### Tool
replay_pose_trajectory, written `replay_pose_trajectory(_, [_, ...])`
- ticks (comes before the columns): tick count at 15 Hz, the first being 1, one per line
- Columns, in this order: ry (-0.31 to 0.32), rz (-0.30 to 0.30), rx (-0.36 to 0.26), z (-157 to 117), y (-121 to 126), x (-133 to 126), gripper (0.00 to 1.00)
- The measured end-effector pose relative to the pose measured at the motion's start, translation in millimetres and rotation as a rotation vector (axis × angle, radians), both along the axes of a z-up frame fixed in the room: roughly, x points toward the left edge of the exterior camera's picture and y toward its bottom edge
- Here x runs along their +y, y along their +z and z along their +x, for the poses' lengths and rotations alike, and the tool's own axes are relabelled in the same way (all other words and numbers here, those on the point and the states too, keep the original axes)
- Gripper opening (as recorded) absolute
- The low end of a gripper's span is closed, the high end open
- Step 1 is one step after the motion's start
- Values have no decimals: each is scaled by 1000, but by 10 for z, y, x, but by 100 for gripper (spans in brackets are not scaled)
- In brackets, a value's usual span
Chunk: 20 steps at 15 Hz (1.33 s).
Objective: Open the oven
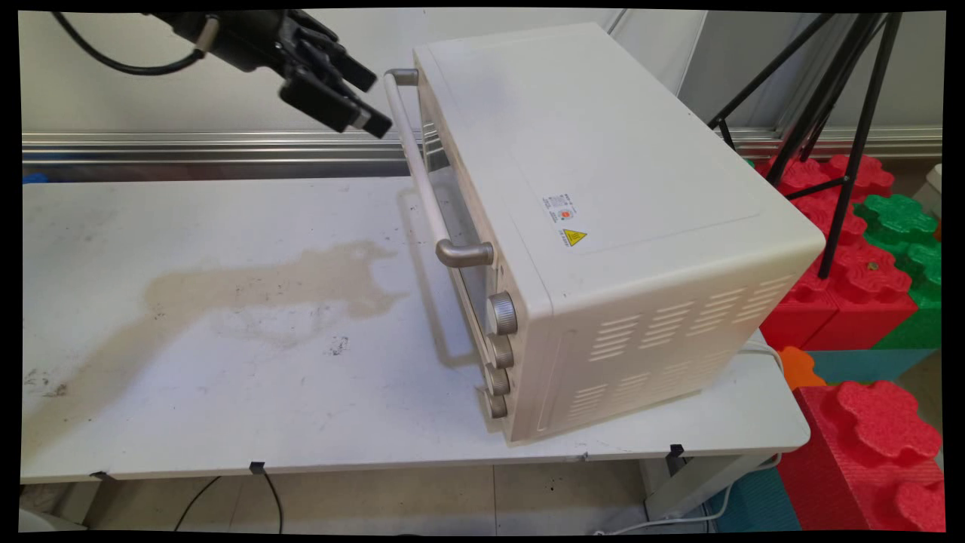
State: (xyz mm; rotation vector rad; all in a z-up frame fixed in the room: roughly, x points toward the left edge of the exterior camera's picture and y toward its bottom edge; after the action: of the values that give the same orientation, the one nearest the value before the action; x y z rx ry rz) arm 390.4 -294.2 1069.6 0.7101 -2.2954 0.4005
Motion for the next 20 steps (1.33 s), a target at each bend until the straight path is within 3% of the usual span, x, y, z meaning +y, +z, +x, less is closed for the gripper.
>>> replay_pose_trajectory(20, [29,43,8,-386,-460,-387,0])
